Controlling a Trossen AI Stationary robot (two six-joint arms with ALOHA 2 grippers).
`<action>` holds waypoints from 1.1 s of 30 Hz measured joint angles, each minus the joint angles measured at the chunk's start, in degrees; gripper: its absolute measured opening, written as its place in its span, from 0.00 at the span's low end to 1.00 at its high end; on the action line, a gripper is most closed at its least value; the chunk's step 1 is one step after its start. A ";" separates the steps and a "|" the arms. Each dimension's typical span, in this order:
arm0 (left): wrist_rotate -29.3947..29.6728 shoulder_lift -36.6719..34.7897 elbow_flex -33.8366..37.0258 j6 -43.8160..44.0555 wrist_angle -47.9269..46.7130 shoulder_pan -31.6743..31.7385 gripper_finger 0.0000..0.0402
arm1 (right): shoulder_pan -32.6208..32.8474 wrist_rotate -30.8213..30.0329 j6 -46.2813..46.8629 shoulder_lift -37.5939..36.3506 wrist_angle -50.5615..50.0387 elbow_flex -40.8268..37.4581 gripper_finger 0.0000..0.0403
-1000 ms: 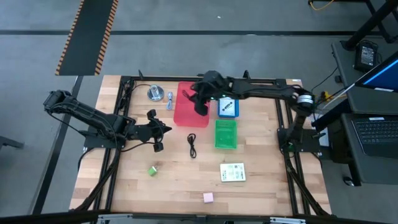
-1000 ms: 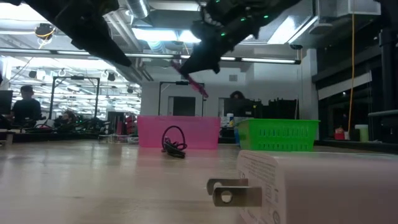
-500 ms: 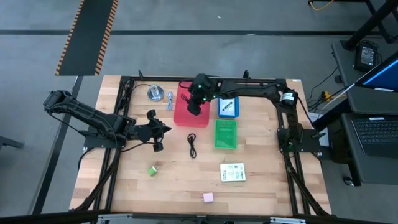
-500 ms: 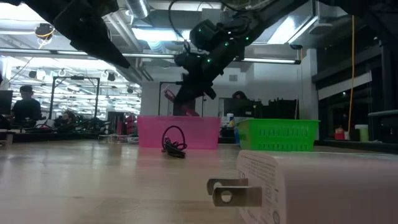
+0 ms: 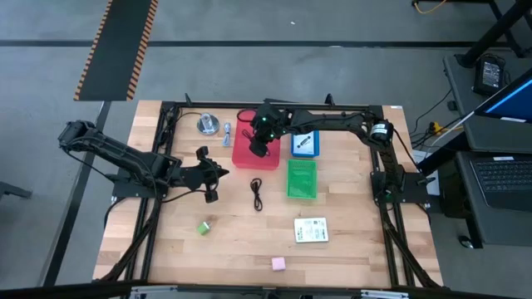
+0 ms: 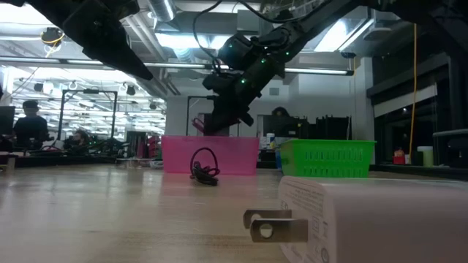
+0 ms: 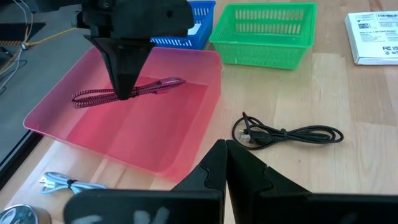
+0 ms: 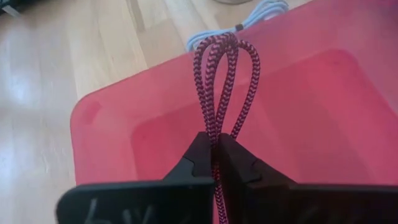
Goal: Pick and place items into bin
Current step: Put the red USB cable into the red bin, then put the white USB cable into the red bin
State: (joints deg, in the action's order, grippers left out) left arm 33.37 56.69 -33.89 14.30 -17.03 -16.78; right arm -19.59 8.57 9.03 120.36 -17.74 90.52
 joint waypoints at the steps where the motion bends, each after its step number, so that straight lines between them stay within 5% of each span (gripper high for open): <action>1: -0.10 0.00 0.00 0.10 0.00 0.00 0.00 | 0.00 -0.01 -0.41 0.00 0.06 0.00 0.01; 24: -0.47 -0.01 0.00 0.07 0.01 0.00 0.00 | -0.37 -3.03 -5.12 -1.03 -1.59 -0.02 0.19; 33: 0.84 -0.01 0.00 -0.02 -2.41 0.00 0.00 | 0.78 -3.61 -14.34 -9.91 -8.05 -0.02 0.02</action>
State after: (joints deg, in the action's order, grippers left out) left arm 34.21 56.69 -33.89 14.28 -19.44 -16.78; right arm -18.82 4.96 -5.32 110.44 -25.79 90.50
